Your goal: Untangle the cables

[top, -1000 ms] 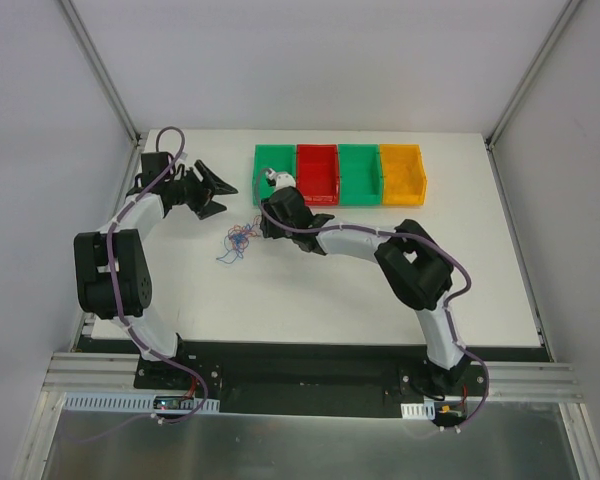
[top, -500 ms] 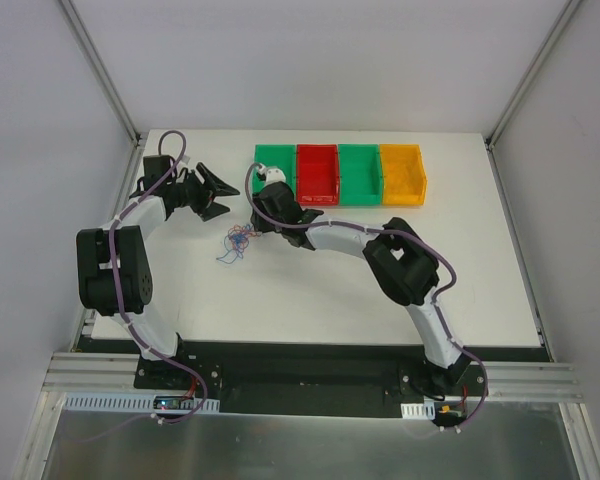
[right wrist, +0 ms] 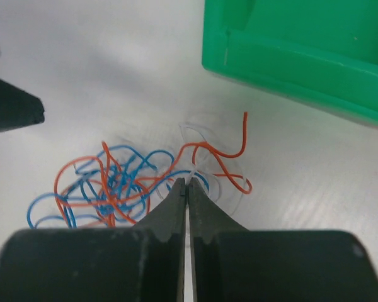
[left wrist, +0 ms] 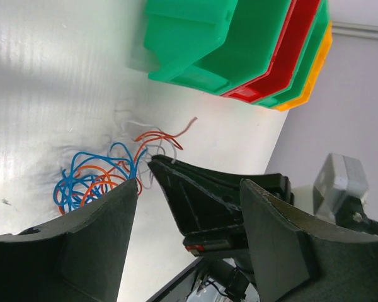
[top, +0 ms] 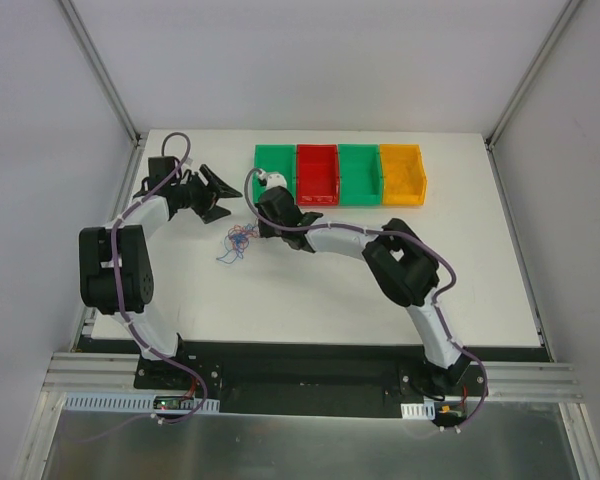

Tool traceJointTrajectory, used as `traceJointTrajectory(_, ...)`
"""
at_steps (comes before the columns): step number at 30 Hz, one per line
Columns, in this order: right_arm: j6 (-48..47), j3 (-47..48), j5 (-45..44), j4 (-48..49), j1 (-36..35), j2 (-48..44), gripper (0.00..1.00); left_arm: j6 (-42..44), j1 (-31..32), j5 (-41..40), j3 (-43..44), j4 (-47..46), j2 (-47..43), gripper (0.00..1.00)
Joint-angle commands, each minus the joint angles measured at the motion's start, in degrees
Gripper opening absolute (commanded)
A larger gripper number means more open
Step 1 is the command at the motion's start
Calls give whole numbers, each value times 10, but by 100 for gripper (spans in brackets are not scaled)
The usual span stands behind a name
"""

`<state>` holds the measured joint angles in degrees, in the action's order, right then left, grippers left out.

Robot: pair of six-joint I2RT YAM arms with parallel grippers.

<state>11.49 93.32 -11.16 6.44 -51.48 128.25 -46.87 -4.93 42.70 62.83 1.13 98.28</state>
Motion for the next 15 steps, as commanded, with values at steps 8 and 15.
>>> traceJointTrajectory(8,-54,-229,77,160,19,-281,1,37,141,-24,6,27,65,67)
traceJointTrajectory(15,-63,-298,58,173,21,-436,1,38,174,-21,12,27,125,61)
